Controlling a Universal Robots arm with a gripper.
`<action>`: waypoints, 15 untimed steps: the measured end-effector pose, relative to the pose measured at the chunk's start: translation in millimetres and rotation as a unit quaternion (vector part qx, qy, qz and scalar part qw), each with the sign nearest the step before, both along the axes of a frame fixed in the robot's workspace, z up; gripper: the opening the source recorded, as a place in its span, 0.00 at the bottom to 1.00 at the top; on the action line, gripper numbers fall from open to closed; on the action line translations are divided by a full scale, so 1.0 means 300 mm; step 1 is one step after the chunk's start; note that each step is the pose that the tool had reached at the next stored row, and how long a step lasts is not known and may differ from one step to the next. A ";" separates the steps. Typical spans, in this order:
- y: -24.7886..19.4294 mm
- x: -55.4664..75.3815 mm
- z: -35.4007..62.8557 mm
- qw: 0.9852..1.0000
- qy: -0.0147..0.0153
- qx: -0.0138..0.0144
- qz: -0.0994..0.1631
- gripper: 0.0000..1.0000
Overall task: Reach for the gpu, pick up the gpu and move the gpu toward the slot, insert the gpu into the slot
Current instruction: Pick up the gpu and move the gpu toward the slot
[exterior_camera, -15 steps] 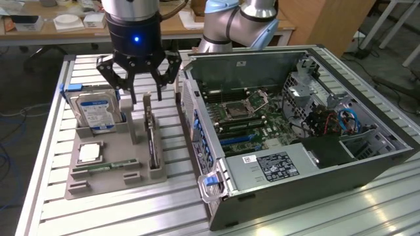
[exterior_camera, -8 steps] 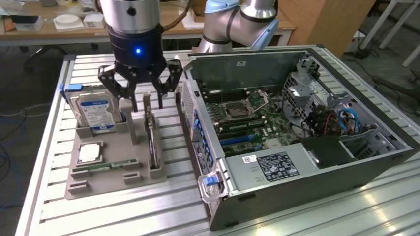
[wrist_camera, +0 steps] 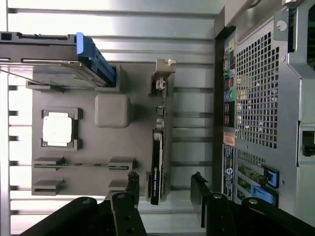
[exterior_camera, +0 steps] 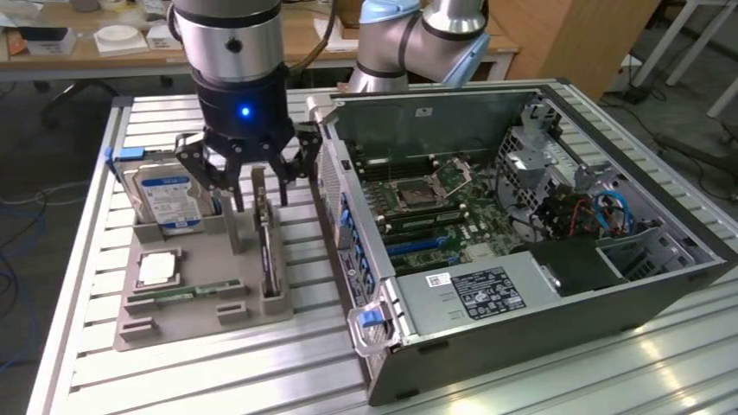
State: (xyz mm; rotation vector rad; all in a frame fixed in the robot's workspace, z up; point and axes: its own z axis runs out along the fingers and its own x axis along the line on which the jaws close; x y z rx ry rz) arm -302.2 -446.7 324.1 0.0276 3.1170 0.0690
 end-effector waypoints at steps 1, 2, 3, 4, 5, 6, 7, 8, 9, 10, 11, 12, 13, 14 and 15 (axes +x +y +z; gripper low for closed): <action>-0.001 -0.001 -0.006 1.000 0.000 0.000 0.000 0.55; -0.003 -0.002 -0.012 1.000 0.000 0.000 0.000 0.55; -0.004 -0.002 -0.018 1.000 0.000 0.000 0.000 0.55; -0.004 -0.002 -0.025 1.000 0.000 0.000 0.000 0.55; -0.005 -0.002 -0.030 1.000 -0.001 0.000 0.000 0.55; -0.005 -0.002 -0.036 1.000 -0.001 0.000 -0.002 0.55; -0.005 -0.002 -0.040 1.000 -0.001 0.000 -0.006 0.55; -0.006 -0.002 -0.045 1.000 -0.001 0.000 -0.011 0.55; -0.006 -0.002 -0.050 1.000 -0.001 0.000 -0.017 0.55; -0.006 -0.002 -0.055 1.000 -0.002 0.000 -0.024 0.55; -0.005 -0.002 -0.060 1.000 -0.002 0.000 -0.031 0.55; -0.006 -0.002 -0.065 0.999 -0.002 0.000 -0.036 0.55; -0.006 -0.002 -0.069 0.999 -0.002 0.000 -0.037 0.55; -0.006 -0.002 -0.075 0.999 -0.002 0.000 -0.037 0.55; -0.006 -0.002 -0.080 0.999 -0.003 0.000 -0.038 0.55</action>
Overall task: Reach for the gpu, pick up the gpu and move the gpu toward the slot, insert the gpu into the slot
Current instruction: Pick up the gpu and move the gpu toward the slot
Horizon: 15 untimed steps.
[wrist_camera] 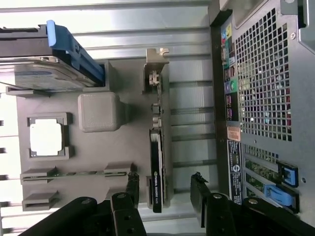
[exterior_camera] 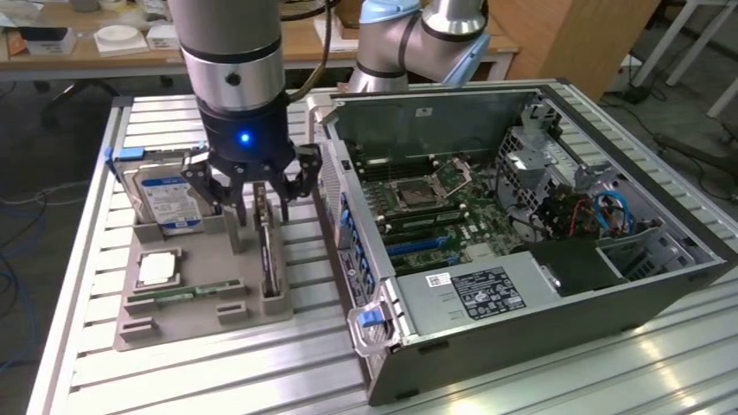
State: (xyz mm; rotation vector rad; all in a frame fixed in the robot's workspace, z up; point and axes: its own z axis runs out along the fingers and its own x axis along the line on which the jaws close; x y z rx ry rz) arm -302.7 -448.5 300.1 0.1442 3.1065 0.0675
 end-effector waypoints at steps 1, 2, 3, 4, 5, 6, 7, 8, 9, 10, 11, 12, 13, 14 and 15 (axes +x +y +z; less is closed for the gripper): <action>0.000 0.000 -0.005 1.000 0.000 0.000 0.000 0.55; 0.000 0.000 -0.011 1.000 -0.001 0.000 -0.001 0.55; 0.000 -0.001 -0.017 1.000 -0.002 0.000 -0.001 0.55; 0.000 -0.001 -0.023 1.000 -0.002 0.000 -0.001 0.55; 0.000 -0.002 -0.029 1.000 -0.003 0.000 -0.002 0.55; 0.000 -0.002 -0.035 1.000 -0.004 0.000 -0.002 0.55; 0.000 -0.002 -0.041 1.000 -0.004 0.000 -0.002 0.55; 0.000 -0.003 -0.047 1.000 -0.005 0.000 -0.002 0.55; 0.000 -0.003 -0.053 1.000 -0.005 0.000 -0.003 0.55; 0.000 -0.004 -0.059 1.000 -0.005 0.000 -0.003 0.55; 0.000 -0.006 -0.065 1.000 -0.006 0.000 -0.003 0.55; 0.000 -0.009 -0.071 1.000 -0.006 0.000 -0.004 0.55; 0.000 -0.013 -0.077 1.000 -0.007 0.000 -0.004 0.55; 0.000 -0.020 -0.082 1.000 -0.007 0.000 -0.004 0.55; 0.000 -0.027 -0.089 1.000 -0.008 0.000 -0.004 0.55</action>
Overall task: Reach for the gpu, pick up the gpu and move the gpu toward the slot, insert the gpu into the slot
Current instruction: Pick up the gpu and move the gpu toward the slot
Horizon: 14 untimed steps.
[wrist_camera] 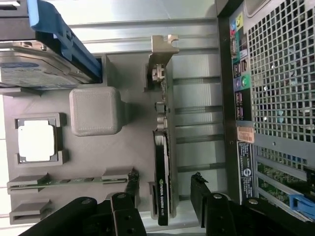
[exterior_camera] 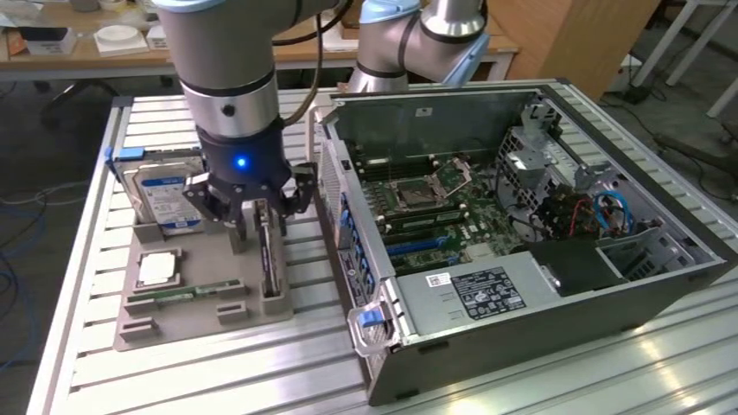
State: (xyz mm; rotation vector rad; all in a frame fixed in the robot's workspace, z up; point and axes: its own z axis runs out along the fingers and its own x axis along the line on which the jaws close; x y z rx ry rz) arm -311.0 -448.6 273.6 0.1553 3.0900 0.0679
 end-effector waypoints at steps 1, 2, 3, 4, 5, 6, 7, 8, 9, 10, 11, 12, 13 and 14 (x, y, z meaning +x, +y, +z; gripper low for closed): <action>0.000 -0.001 -0.006 1.000 -0.001 0.000 0.000 0.55; 0.000 -0.001 -0.012 1.000 -0.001 0.000 0.000 0.55; 0.000 -0.001 -0.018 1.000 -0.001 0.000 0.000 0.55; 0.000 -0.001 -0.024 1.000 -0.001 0.000 0.000 0.55; 0.000 -0.001 -0.030 1.000 -0.002 0.000 -0.001 0.55; 0.000 -0.001 -0.036 1.000 -0.002 0.000 -0.001 0.55; 0.000 0.000 -0.042 1.000 -0.002 0.000 -0.002 0.55; 0.000 0.002 -0.048 1.000 -0.002 0.000 -0.003 0.55; 0.000 0.004 -0.054 1.000 -0.002 0.000 -0.004 0.55; 0.000 0.006 -0.060 1.000 -0.002 0.000 -0.006 0.55; 0.000 0.007 -0.066 1.000 -0.002 0.000 -0.007 0.55; 0.000 0.009 -0.072 1.000 -0.002 0.000 -0.008 0.55; 0.000 0.010 -0.078 1.000 -0.002 0.000 -0.009 0.55; 0.000 0.010 -0.085 1.000 -0.002 0.000 -0.011 0.55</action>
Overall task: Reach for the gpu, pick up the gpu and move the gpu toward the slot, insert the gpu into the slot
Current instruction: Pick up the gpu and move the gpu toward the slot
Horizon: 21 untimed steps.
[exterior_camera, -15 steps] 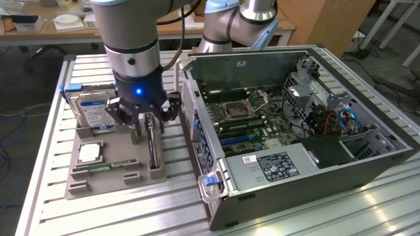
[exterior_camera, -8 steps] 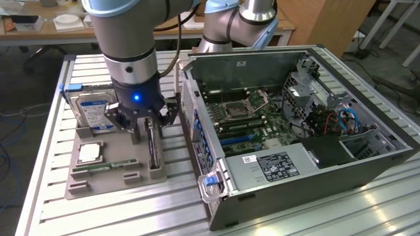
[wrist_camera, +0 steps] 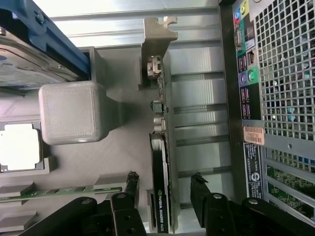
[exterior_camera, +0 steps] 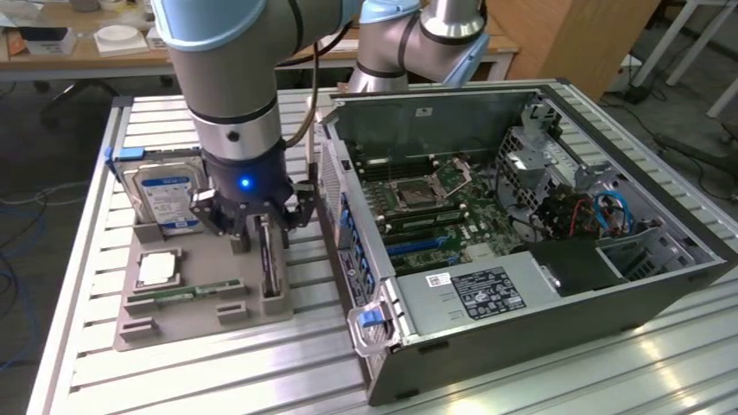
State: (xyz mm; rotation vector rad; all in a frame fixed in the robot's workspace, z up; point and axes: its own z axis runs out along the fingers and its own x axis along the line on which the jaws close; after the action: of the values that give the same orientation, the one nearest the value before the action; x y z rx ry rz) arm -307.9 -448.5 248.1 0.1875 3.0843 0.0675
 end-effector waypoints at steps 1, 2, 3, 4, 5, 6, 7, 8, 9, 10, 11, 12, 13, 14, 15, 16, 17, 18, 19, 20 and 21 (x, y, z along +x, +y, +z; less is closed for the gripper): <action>0.000 0.000 -0.006 1.000 0.000 0.000 -0.001 0.55; 0.000 0.000 -0.012 1.000 0.000 0.000 -0.001 0.55; 0.000 0.000 -0.018 1.000 0.000 0.000 -0.002 0.55; 0.000 0.000 -0.022 1.000 0.000 0.000 -0.003 0.55; 0.000 0.000 -0.023 1.000 0.000 0.000 -0.003 0.55; 0.000 0.000 -0.023 1.000 0.000 0.000 -0.003 0.55; 0.000 0.000 -0.023 1.000 0.000 0.000 -0.003 0.55; 0.001 0.000 -0.024 1.000 0.000 0.000 -0.003 0.55; 0.004 0.000 -0.025 1.000 0.000 0.000 -0.003 0.55; 0.007 0.000 -0.026 1.000 0.000 0.000 -0.003 0.55; 0.011 0.000 -0.028 1.000 0.000 0.000 -0.003 0.55; 0.015 0.000 -0.030 1.000 0.000 0.000 -0.003 0.55; 0.021 0.000 -0.032 1.000 0.000 0.000 -0.004 0.55; 0.027 0.000 -0.034 1.000 0.000 0.000 -0.004 0.55; 0.034 0.000 -0.036 1.000 0.000 0.000 -0.004 0.55; 0.039 0.000 -0.037 1.000 0.000 0.000 -0.004 0.55; 0.043 0.000 -0.038 1.000 0.000 0.000 -0.004 0.55; 0.045 0.000 -0.040 1.000 0.000 0.000 -0.004 0.55; 0.045 0.000 -0.039 1.000 0.000 0.000 -0.004 0.55; 0.045 0.000 -0.040 1.000 0.000 0.000 -0.004 0.55; 0.045 0.000 -0.039 1.000 0.000 0.000 -0.004 0.55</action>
State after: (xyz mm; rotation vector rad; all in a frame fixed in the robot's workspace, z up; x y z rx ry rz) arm -307.8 -435.1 236.2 0.2006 3.0827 0.0661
